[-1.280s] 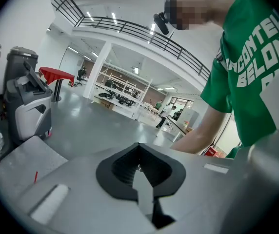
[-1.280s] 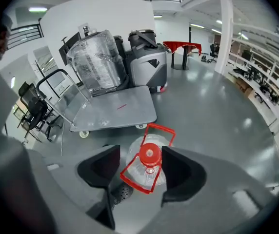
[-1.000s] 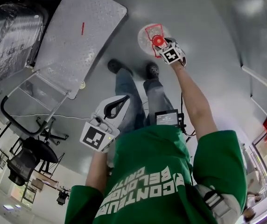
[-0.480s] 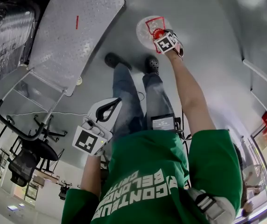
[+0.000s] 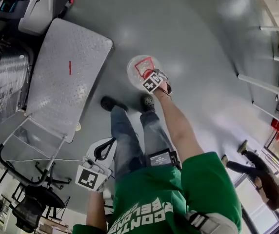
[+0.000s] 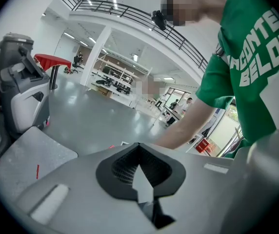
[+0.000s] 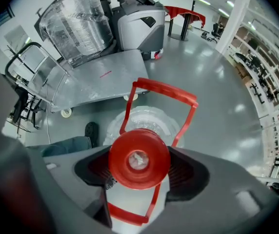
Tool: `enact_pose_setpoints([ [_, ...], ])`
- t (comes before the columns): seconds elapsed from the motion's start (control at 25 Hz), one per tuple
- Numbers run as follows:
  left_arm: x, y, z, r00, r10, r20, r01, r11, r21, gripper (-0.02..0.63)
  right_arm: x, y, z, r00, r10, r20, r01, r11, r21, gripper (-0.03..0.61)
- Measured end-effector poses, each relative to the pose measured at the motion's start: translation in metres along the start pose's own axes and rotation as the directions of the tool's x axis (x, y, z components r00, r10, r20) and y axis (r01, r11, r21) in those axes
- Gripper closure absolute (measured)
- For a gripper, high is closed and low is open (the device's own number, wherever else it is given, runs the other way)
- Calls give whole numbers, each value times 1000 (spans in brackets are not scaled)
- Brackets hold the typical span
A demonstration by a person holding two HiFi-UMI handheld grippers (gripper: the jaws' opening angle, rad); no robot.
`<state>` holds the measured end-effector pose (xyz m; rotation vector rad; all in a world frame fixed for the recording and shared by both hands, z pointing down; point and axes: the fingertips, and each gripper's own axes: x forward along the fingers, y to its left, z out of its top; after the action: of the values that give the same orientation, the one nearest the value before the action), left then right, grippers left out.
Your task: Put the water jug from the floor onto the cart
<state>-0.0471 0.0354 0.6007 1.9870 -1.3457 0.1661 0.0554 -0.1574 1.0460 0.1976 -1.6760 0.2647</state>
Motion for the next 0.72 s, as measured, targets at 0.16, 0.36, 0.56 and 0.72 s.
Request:
enact_pose_setpoints([
  [0.16,0,5,17,999,-1,37,0,1000,25,604,-23,16,1,996,31,85,-31,999,-9,278],
  [0.36,13,-12,41,998,-14,68,9,998,64,604,-101,28,0,982,68,174,-68,998,-4,279],
  [0.56,32,-30,72,992,-63,114,47,989,142,604,-177,3,4,956,29,292,-37,999,21,279],
  [0.72,33,-42,77,987,-79,142,54,983,178,604,-247,-4,9,925,-8,379,-11,999,49,279],
])
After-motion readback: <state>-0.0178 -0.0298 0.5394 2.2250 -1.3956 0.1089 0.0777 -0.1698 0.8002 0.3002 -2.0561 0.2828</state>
